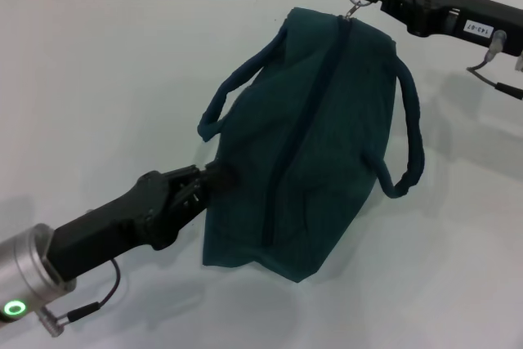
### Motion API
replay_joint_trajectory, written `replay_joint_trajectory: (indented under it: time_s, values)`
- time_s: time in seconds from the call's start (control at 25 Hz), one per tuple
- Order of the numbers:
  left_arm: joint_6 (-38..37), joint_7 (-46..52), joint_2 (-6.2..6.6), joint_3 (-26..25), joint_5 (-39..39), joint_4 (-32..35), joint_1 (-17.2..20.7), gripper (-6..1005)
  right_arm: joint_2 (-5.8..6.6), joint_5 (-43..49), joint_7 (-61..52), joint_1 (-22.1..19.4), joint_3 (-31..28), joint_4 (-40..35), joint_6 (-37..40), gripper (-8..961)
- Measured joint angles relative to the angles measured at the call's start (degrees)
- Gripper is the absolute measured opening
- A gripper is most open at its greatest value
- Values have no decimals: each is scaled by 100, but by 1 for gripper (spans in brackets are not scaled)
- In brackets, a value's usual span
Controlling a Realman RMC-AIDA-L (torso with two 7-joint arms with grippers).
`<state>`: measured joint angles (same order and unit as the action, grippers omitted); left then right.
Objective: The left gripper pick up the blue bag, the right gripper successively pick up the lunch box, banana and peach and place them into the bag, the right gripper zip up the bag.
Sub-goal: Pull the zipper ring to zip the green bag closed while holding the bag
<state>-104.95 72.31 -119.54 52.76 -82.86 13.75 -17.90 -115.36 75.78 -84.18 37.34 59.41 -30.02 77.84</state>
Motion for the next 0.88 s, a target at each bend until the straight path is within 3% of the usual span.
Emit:
replay_joint_trajectory:
  time_s: [0.12,0.28,0.44,0.52,0.76,0.88]
  values:
    - [14,-247,3,-3,52,2,93,53,-9,-40,-96,-65,2,-94,131,16]
    - [70,-316,30,-100,196,8,139,130,-35,-48,-306,-274,68,-441,236,17]
    - [95,-216,77,-534,220,16,166,207,-39,-75,-364,-422,143,-622,255,17]
    - [163,121,129,-988,221,153,223,246,-28,-94,-367,-474,134,-631,285,17]
    - [575,1324,131,-1442,120,833,127,481,-12,-98,-366,-524,107,-639,314,17]
    - [921,2128,268,-1411,-268,1130,-337,683,0,-93,-366,-526,108,-623,320,17]
